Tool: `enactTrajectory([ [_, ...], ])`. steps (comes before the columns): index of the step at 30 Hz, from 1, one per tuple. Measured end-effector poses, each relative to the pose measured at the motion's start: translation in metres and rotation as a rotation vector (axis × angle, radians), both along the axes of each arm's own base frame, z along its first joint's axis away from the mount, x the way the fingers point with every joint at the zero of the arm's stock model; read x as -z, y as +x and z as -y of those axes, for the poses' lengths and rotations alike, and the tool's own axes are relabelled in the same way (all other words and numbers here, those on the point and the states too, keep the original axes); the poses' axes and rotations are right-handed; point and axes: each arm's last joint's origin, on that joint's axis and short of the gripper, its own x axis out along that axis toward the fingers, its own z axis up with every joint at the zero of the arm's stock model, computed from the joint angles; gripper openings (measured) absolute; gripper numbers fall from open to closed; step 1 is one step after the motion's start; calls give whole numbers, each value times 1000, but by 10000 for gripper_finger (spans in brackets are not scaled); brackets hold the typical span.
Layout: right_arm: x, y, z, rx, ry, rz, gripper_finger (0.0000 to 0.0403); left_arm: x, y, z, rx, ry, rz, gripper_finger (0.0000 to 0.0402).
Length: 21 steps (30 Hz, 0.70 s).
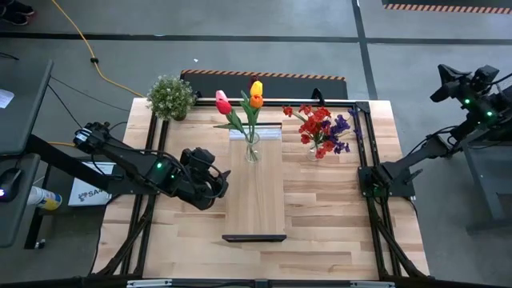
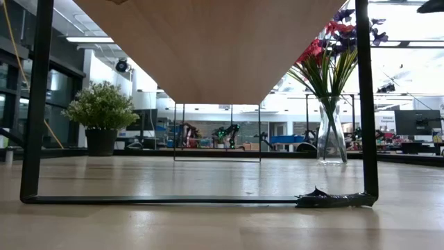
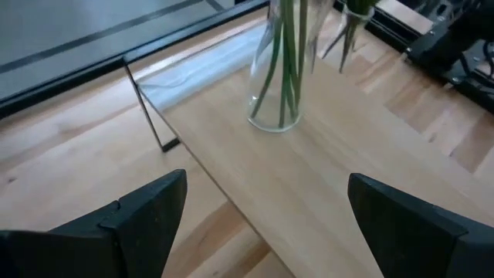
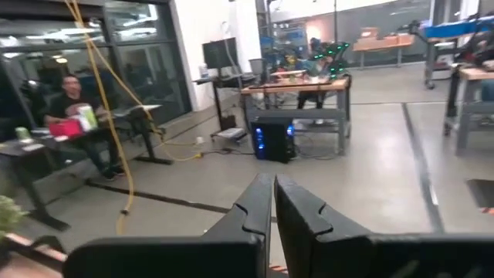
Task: Pick and place flowers into a vace then onto a shelf
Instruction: Put the transparent vase with flowers on the shelf
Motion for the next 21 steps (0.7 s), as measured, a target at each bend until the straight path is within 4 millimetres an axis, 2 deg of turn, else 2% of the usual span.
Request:
enactTrajectory([
  [6, 1, -19, 1, 40, -23, -50, 10, 1, -3, -1, -10, 15, -22, 391],
  [10, 2, -43, 5, 39, -28, 0, 1, 2, -5, -3, -41, 5, -24, 392],
  [12, 6, -56, 6, -24, -61, 58, 2, 3, -6, -3, -51, 0, -25, 390],
  [15, 19, -77, 8, -222, -79, 171, 1, 3, -6, -3, -54, 2, -29, 391],
  [18, 38, -94, 9, -366, 16, 261, 4, 3, -7, -4, -65, 30, -24, 392],
  [21, 52, -103, 4, -412, 99, 273, 6, 2, -7, -5, -80, 67, -9, 390],
])
